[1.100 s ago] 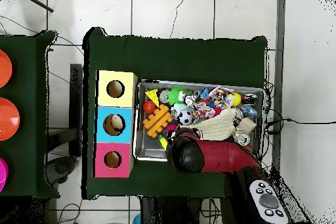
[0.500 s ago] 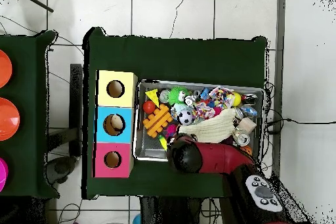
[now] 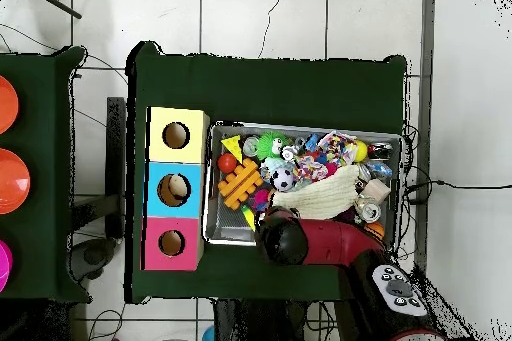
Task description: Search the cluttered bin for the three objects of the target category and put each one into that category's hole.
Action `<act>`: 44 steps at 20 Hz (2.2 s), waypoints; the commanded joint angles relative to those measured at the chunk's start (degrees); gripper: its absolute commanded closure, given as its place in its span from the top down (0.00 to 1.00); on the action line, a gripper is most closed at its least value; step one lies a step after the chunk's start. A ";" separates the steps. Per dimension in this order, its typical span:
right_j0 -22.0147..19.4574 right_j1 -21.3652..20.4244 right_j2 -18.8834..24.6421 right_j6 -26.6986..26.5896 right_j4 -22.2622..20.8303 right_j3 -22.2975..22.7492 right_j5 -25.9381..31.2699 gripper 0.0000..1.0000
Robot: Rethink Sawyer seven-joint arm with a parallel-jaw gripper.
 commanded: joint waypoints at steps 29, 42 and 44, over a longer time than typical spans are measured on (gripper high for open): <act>-1.83 3.87 0.31 6.07 -0.82 -4.63 -3.46 1.00; -1.84 3.73 0.21 5.71 -0.80 -4.67 -2.47 0.00; -1.89 3.62 0.31 5.20 -0.90 -4.67 -1.61 0.00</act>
